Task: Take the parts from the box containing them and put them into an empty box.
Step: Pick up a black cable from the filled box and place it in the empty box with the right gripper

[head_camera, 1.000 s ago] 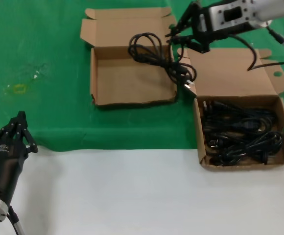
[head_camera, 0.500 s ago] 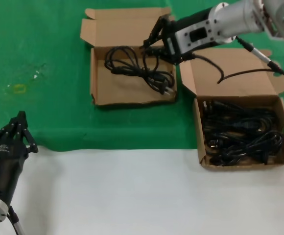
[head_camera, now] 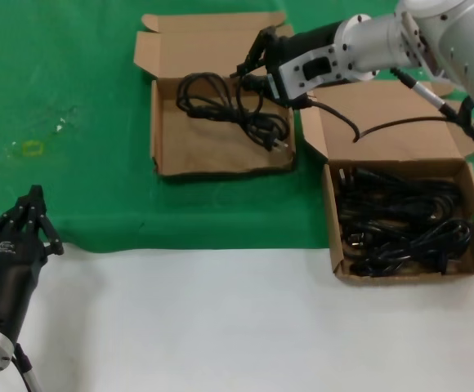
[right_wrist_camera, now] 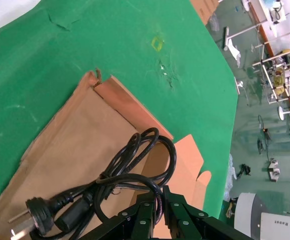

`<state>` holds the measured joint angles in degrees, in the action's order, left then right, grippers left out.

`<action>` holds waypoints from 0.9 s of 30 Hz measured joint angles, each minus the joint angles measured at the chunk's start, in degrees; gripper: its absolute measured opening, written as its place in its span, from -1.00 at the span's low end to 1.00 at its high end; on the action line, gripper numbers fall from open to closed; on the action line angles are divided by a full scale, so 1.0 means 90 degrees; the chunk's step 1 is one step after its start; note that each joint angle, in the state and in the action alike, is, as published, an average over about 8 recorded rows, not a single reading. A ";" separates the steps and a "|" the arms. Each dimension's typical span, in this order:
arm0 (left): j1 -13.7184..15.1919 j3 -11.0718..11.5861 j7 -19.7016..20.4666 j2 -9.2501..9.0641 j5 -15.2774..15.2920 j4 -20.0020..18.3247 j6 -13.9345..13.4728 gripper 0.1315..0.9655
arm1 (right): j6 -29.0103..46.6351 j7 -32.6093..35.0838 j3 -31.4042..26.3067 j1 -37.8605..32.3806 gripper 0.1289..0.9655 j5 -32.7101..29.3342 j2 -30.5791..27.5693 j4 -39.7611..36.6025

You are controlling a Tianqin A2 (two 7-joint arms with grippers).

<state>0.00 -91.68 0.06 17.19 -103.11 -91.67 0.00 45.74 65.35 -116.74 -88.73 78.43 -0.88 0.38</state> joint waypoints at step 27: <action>0.0000 0.0000 -0.0003 0.0000 0.0000 0.0000 0.0000 -0.97 | -0.0224 0.0469 0.0205 0.0235 -0.72 0.0225 0.0066 -0.0001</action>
<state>0.00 -91.68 0.03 17.19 -103.11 -91.67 0.00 43.72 69.57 -114.90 -86.62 80.45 -0.29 0.36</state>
